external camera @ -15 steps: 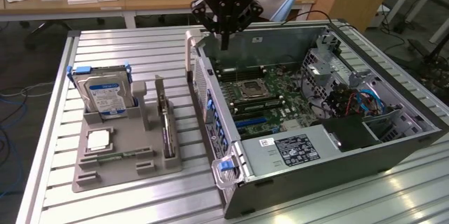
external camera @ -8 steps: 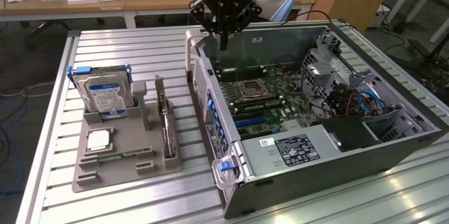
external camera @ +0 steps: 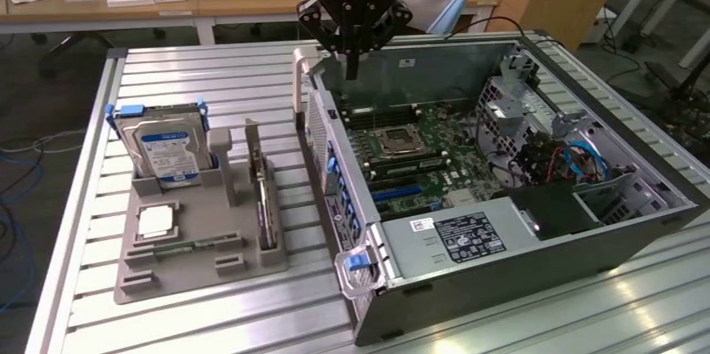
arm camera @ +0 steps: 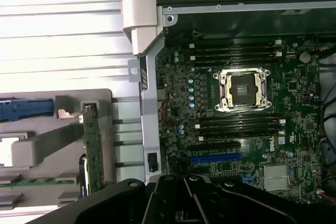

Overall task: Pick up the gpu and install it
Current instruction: 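Reach for the gpu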

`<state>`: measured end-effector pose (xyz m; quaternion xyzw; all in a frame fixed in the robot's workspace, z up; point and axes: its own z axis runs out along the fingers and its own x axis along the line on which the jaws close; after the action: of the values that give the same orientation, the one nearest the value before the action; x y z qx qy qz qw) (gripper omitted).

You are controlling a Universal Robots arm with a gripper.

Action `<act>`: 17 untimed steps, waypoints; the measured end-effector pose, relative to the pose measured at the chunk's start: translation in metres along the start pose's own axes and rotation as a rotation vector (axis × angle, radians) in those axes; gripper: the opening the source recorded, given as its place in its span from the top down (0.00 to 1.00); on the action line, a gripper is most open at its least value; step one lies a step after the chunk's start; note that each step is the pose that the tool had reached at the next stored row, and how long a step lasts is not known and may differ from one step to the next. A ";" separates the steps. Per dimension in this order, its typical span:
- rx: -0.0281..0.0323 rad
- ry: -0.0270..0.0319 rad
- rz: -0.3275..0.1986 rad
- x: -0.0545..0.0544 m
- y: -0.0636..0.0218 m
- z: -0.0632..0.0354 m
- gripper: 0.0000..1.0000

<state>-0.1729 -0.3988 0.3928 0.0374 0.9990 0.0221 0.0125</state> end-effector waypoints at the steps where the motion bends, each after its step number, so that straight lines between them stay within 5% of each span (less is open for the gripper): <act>1: 0.0000 0.0000 0.000 0.000 0.0000 0.0000 0.89; 17: 0.0000 0.0000 0.000 0.004 -0.0003 -0.0001 0.89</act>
<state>-0.1765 -0.3988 0.3928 0.0375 0.9990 0.0221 0.0125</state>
